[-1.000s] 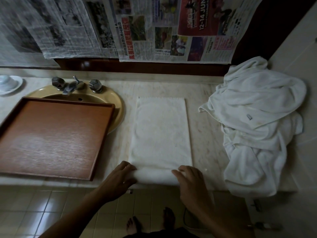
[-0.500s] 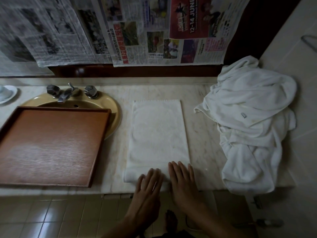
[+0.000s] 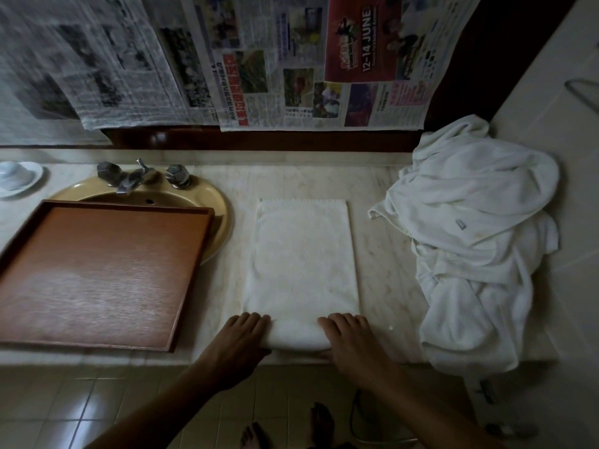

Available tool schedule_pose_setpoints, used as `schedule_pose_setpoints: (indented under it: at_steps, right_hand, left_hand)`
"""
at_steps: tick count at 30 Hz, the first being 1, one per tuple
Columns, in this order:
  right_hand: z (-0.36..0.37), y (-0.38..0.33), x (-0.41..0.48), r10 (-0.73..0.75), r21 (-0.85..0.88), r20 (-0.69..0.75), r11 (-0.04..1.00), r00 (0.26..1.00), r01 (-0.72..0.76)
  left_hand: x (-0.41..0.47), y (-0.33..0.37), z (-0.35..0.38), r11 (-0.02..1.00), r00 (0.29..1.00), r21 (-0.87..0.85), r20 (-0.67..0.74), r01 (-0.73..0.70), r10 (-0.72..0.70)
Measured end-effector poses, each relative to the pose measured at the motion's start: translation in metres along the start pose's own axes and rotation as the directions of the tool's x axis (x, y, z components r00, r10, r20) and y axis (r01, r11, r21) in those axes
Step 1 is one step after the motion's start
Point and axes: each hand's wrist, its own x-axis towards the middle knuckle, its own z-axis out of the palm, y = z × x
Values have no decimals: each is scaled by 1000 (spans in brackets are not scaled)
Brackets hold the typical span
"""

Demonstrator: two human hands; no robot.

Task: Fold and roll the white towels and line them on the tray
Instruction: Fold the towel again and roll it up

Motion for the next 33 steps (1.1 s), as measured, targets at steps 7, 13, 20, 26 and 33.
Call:
schedule_pose_setpoints:
  at_steps: [7, 13, 20, 26, 33]
  right_hand:
    - [-23, -2, -17, 12, 191, 192, 980, 981, -50]
    - [-33, 2, -6, 74, 348, 227, 925, 971, -151]
    - [-23, -3, 5, 134, 141, 98, 979, 986, -147]
    - [3, -50, -21, 185, 137, -232, 978, 955, -156]
    - [8, -44, -20, 176, 108, -9, 979, 984, -174]
  left_hand:
    - [-29, -3, -1, 982, 998, -180, 42, 51, -44]
    - [-21, 0, -9, 871, 974, -439, 58, 220, -217]
    - [-1, -3, -12, 802, 949, -510, 115, 311, -295]
    - [18, -3, -25, 654, 836, -523, 283, 546, -471]
    - [4, 23, -10, 898, 902, -92, 28, 431, -430]
